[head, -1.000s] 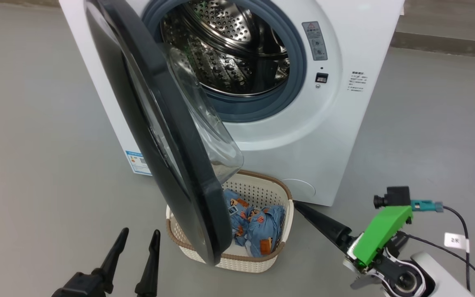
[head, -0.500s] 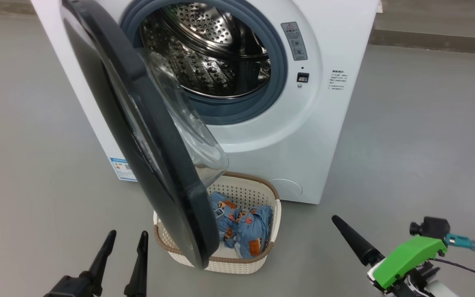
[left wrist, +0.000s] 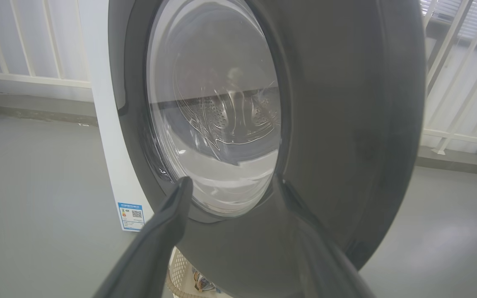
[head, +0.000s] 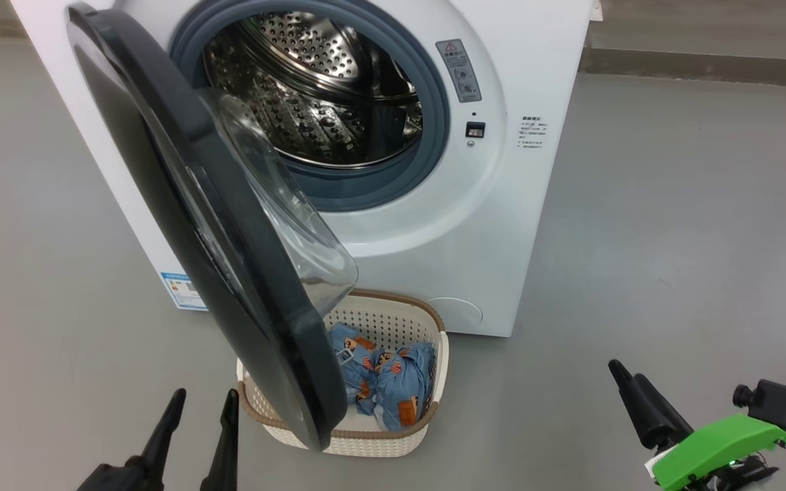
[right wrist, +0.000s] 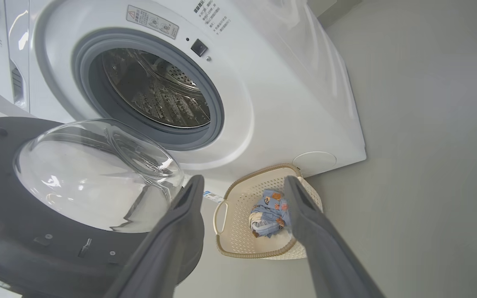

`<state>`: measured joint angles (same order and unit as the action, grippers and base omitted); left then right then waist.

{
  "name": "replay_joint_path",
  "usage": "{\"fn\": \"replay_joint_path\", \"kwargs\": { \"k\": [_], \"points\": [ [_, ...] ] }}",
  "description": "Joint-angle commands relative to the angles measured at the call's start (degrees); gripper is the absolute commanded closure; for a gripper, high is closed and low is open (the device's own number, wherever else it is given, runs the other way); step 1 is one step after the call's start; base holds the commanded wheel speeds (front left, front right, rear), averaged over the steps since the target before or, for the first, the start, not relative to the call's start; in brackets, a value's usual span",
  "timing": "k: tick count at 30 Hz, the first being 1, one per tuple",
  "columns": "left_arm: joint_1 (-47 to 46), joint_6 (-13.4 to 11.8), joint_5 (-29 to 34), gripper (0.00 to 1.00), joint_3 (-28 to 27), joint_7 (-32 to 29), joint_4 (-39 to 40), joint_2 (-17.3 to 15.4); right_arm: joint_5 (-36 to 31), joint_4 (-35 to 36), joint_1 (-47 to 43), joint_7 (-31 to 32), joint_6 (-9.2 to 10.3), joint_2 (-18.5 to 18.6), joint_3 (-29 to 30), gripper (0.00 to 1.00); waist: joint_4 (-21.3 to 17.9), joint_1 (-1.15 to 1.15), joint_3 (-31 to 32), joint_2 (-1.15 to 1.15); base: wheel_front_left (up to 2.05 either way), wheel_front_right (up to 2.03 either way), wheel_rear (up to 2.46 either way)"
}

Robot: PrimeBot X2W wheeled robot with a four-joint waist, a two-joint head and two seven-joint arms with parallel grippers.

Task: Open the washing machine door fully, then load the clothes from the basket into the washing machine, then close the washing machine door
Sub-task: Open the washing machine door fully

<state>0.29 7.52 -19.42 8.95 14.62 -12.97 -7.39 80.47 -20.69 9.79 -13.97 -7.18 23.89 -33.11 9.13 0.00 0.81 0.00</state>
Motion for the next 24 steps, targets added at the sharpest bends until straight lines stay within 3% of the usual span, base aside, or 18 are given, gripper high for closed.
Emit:
{"fn": "replay_joint_path", "kwargs": {
  "k": [1,13,24],
  "points": [
    [-1.2,0.0,0.0,0.0,-2.1,0.4,1.8,-0.4,-1.5,0.7,0.0,-0.8,-0.31,1.6,-0.4,0.0,-0.1,0.0,0.0,0.0,0.0,0.0,0.0],
    [-0.9,0.0,0.0,0.0,-2.2,0.4,1.9,-0.5,-25.0,1.5,-5.0,-1.0,-0.31,-3.8,18.4,0.0,-0.6,0.0,0.4,0.0,0.0,0.0,0.0],
    [-0.9,0.0,0.1,0.0,-2.1,0.4,1.9,-0.4,-43.5,3.8,-8.9,-1.0,-0.31,-8.5,27.5,0.0,0.0,0.0,0.6,0.0,0.0,0.0,0.0]
  ]
}}
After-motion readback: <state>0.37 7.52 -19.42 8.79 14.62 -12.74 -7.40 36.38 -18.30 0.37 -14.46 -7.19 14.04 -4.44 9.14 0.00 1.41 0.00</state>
